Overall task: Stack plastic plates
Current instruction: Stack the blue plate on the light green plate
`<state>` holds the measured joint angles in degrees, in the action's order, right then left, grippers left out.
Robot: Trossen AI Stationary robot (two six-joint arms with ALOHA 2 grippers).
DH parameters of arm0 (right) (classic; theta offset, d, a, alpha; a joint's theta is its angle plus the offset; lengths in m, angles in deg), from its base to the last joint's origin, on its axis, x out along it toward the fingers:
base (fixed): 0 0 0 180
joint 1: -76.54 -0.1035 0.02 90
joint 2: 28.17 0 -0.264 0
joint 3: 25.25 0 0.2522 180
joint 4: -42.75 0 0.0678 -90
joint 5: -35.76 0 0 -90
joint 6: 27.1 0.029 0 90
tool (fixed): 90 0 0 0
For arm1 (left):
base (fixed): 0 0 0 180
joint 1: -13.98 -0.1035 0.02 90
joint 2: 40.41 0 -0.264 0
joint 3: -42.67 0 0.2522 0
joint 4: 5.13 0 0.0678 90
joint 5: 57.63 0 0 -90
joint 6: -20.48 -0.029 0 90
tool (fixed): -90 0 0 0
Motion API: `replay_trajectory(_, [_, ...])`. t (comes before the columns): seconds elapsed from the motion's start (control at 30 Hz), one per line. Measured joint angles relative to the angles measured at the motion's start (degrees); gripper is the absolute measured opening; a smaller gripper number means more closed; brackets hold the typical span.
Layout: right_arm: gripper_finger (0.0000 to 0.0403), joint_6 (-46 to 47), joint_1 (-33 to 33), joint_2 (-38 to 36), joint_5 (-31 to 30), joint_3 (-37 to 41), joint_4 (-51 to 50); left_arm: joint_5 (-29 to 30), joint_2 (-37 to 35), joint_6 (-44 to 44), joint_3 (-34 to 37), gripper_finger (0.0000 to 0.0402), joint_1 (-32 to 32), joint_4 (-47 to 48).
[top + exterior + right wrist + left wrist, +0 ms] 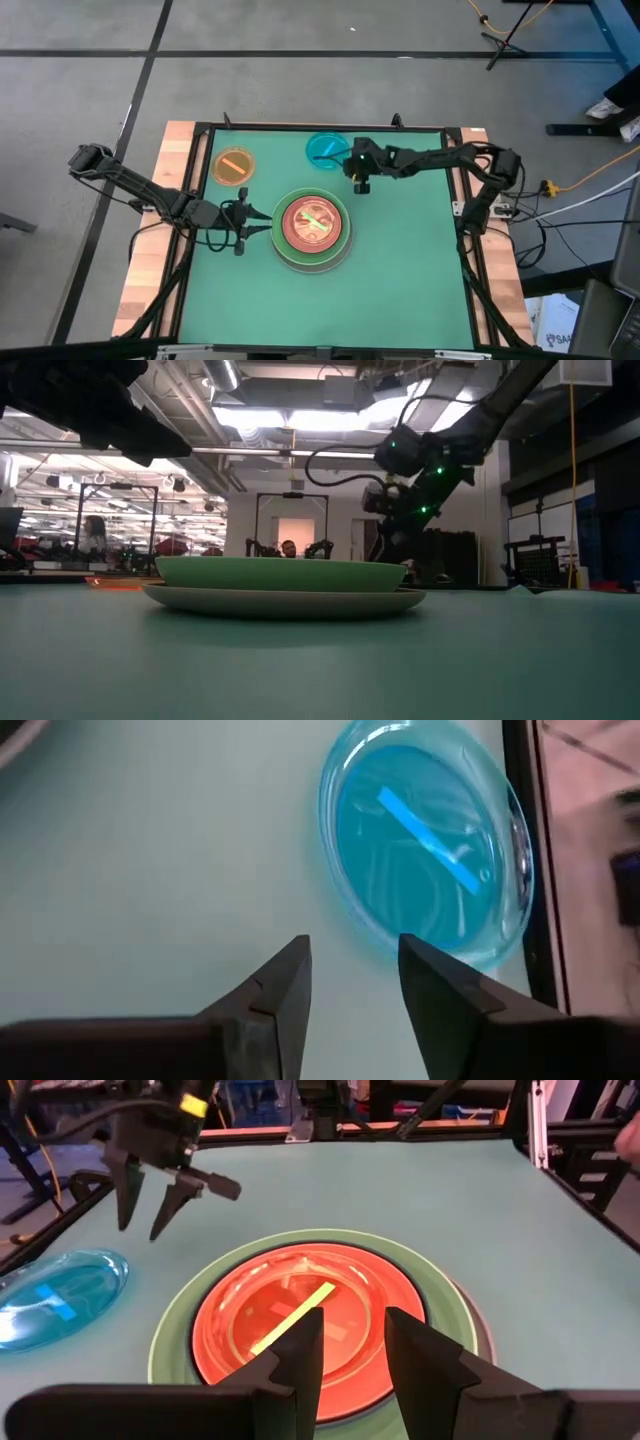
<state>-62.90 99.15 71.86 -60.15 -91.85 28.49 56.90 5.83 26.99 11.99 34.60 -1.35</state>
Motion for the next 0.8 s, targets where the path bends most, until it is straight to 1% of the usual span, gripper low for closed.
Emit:
replay_trajectory(0.1, [0.0145,-2.1,1.55,1.0,3.93,-0.02,0.88,0.0,0.0,-1.09,0.0,0.0102,0.0,-0.22])
replay_trajectory(0.3, [0.0145,-5.0,3.41,2.76,7.19,-0.09,5.32,0.05,0.0,-1.09,0.0,0.0102,0.0,-0.39])
replay_trajectory(0.37, [0.0145,-5.2,3.85,3.72,7.14,-0.23,6.92,0.25,0.0,-1.11,0.0,0.0102,0.0,-0.83])
replay_trajectory(0.6, [0.0145,-6.34,5.59,7.92,9.21,-4.32,5.83,0.66,0.0,-2.62,0.0,0.0102,-1.78,-1.62])
replay_trajectory(0.8, [0.0145,-8.01,5.54,9.86,12.65,-8.12,-0.28,0.72,0.0,-2.62,0.0,0.0102,-3.3,-1.57])
